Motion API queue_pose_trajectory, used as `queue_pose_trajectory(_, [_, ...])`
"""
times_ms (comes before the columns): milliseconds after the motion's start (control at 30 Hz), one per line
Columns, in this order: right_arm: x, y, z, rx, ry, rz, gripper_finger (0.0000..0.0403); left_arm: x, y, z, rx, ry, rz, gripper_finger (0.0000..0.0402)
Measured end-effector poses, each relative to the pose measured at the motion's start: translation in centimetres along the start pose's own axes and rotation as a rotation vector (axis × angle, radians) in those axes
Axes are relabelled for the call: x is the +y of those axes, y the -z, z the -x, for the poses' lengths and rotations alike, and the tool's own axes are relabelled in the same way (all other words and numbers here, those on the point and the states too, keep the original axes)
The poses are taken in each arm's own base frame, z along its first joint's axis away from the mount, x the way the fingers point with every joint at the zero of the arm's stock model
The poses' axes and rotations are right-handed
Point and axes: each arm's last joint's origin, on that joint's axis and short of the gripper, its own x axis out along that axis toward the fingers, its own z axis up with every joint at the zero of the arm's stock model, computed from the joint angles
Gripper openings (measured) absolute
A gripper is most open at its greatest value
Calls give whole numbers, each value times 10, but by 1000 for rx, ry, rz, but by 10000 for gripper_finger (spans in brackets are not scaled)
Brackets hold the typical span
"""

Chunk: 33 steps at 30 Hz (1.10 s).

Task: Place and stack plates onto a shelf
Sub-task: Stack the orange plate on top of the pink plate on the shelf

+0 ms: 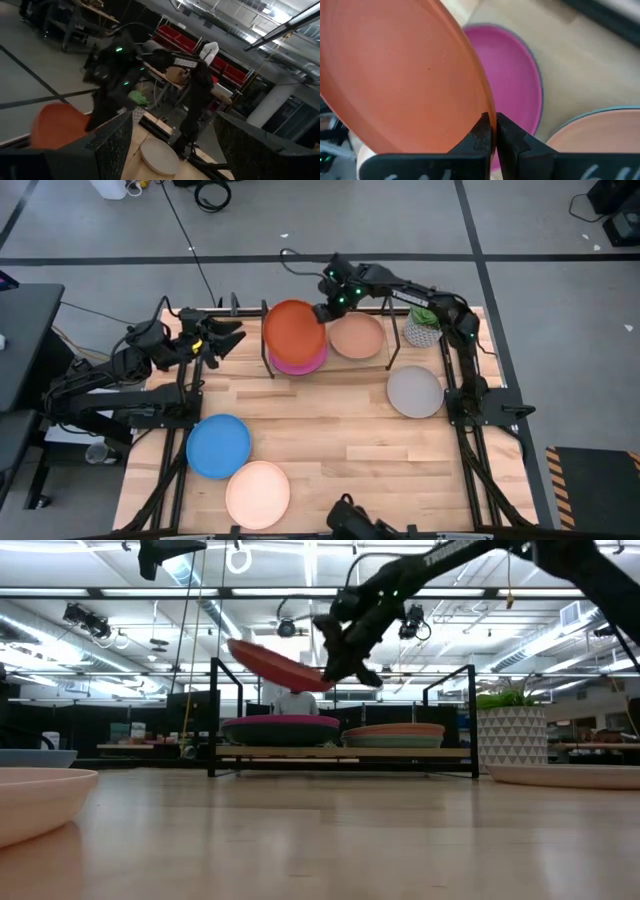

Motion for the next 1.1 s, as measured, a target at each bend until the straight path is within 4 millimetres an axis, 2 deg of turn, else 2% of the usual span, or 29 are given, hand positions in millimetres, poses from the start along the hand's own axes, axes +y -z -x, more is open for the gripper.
queue_pose_trajectory(200, [-13,2,-27,76,-5,-32,30,0,0,0,2,4,-4,286])
queue_pose_trajectory(633, [-17,3,-26,87,14,-1,85,-1,1,1,28,40,-6,286])
queue_pose_trajectory(733, [-10,4,-11,66,27,55,85,-1,1,1,29,41,-10,286])
queue_pose_trajectory(867, [0,15,5,97,139,161,84,-1,1,1,30,40,-14,286])
queue_pose_trajectory(967, [10,27,1,190,79,246,86,-1,1,1,31,39,-17,286])
queue_pose_trajectory(1100, [45,52,-15,291,-11,472,85,-1,2,1,34,37,-40,286])
